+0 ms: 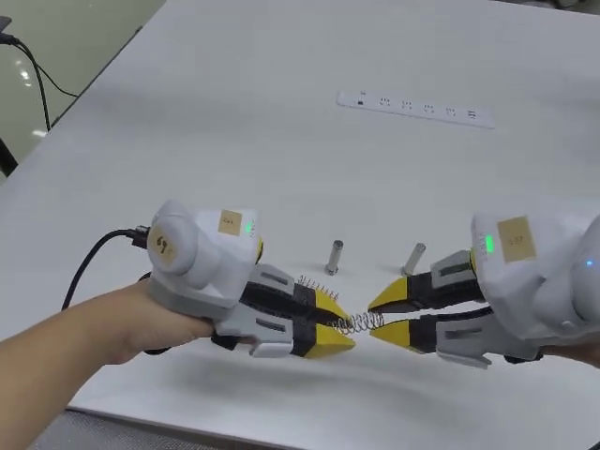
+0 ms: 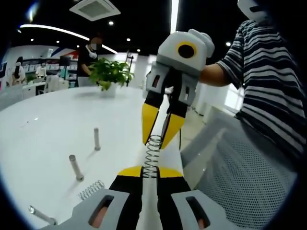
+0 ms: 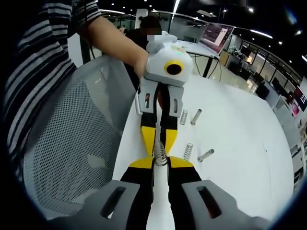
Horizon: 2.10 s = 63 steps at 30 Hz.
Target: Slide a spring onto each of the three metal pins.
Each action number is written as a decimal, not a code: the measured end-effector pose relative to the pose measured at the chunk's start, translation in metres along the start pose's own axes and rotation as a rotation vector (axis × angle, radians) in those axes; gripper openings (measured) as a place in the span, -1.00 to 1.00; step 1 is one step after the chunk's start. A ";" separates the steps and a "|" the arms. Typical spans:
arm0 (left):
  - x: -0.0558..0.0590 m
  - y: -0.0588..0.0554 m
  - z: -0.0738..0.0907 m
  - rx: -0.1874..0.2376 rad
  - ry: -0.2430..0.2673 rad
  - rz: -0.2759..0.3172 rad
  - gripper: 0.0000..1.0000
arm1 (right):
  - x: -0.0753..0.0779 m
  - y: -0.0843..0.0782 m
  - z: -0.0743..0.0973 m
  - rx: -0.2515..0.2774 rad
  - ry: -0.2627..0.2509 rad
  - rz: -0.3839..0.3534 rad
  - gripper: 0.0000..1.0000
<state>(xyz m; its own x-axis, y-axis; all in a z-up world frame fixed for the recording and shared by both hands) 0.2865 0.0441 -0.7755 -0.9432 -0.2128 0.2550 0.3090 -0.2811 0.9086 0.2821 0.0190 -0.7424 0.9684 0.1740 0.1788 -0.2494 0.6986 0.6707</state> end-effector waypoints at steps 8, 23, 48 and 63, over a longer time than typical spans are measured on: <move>0.000 0.002 0.000 0.001 0.009 -0.012 -0.95 | 0.002 0.012 -0.001 0.055 -0.009 -0.027 -0.86; 0.001 0.003 0.002 0.006 0.016 -0.024 -0.95 | 0.004 0.027 -0.006 0.137 -0.035 -0.034 -0.87; 0.001 0.001 0.005 -0.010 0.035 -0.023 -0.93 | 0.005 0.031 -0.010 0.146 -0.036 -0.004 -0.87; -0.001 0.006 0.005 0.012 0.041 0.004 -0.76 | 0.007 0.032 -0.012 0.135 -0.037 0.007 -0.87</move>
<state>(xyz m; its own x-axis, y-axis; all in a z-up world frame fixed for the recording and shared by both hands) 0.2885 0.0473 -0.7690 -0.9361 -0.2521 0.2454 0.3114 -0.2694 0.9113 0.2813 0.0507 -0.7283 0.9663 0.1513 0.2084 -0.2574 0.5974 0.7595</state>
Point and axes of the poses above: the centre of the closed fingertips' face, and the gripper's own axes: z roughly backward along the fingers, x roughly to its right, y roughly out of its top, the point moved 2 cm from there along z, roughly backward along the fingers, and after that the axes turned 4 degrees about z, right-handed, at the moved point
